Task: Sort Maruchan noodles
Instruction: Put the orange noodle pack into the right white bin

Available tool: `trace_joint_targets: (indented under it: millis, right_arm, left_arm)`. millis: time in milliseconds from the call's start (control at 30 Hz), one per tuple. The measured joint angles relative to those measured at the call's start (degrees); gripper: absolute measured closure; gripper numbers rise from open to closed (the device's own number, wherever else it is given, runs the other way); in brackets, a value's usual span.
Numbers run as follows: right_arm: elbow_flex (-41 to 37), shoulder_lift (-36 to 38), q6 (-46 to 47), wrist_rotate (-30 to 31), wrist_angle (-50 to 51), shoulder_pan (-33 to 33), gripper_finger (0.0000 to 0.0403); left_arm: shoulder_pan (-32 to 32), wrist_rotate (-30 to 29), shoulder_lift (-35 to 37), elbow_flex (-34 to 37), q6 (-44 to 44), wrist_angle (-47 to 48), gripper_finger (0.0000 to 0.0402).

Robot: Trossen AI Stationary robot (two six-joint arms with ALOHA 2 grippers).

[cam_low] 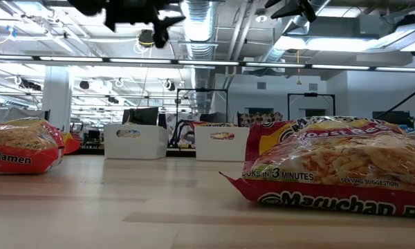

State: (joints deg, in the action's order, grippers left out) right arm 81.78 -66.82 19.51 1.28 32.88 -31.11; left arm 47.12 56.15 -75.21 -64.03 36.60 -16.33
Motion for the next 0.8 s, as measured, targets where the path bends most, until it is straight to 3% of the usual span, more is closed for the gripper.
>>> trace_joint_targets:
  millis: [333, 600, 800]
  right_arm:
    - [0.0, 0.0, -0.1, 0.0, 1.5, 2.8, 0.0203]
    - [0.0, 0.0, -0.3, 0.0, 1.5, 10.1, 0.0180]
    - [0.0, 0.0, 5.7, 0.1, 1.4, 14.8, 0.0166]
  left_arm:
    - [-2.9, -9.4, 14.4, 0.0, -13.3, 34.6, 0.0225]
    - [-6.8, -9.6, 18.6, 0.0, -17.3, 57.3, 0.0225]
    - [-11.4, -12.3, 20.2, 0.0, -20.4, 72.9, 0.0225]
